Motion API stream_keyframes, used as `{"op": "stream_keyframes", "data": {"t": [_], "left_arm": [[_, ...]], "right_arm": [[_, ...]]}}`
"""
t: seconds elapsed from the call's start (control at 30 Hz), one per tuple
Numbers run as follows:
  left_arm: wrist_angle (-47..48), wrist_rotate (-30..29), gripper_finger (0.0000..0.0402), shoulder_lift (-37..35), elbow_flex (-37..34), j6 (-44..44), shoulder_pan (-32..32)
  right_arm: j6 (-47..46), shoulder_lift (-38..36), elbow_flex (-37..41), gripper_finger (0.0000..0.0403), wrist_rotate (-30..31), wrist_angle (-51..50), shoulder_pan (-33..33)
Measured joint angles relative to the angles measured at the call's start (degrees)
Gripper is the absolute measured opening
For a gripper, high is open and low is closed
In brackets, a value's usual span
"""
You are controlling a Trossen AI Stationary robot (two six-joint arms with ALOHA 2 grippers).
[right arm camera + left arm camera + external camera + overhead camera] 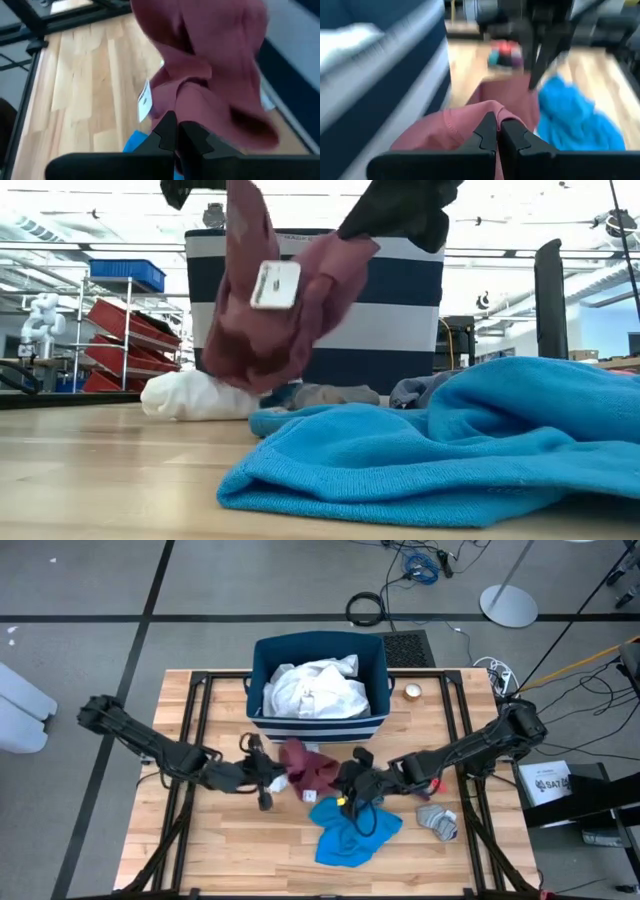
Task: Sort clothes
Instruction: Put the maroon underwear into the blue bin
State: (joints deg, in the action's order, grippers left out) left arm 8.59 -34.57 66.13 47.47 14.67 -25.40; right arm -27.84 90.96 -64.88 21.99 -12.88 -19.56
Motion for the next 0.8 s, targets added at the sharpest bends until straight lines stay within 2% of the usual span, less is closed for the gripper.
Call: {"op": "stream_keyframes", "data": {"t": [0.13, 0.27, 0.33, 0.43, 0.7, 0.8], "left_arm": [[4.3, 1.4, 0.0002, 4.2, -0.1, 4.0, -0.5], [1.3, 5.5, 0.0002, 7.9, -0.1, 0.3, -0.1], [-1.1, 8.3, 0.0002, 8.8, -0.1, -2.7, 0.0], [-3.2, 11.7, 0.0002, 9.3, -0.1, -5.0, 0.2], [-3.5, 18.5, 0.0002, 9.7, -0.1, -4.5, 0.3], [-3.4, 20.7, 0.0002, 10.6, -0.1, -4.5, 0.3]], "right_arm": [[2.7, 3.8, 0.0, 0.0000, -5.6, 2.3, -0.5], [16.5, 8.5, 0.0, 0.0000, -15.9, 10.8, -1.5], [21.5, 10.4, 0.0, 0.0000, -17.2, 15.9, -2.3], [27.4, 11.5, 0.0, 0.0000, -13.6, 19.7, -3.3], [38.3, 11.7, 0.0, 0.0000, 5.4, 24.2, -7.6], [40.5, 11.7, 0.0, 0.0000, 8.9, 25.8, -8.4]]}}
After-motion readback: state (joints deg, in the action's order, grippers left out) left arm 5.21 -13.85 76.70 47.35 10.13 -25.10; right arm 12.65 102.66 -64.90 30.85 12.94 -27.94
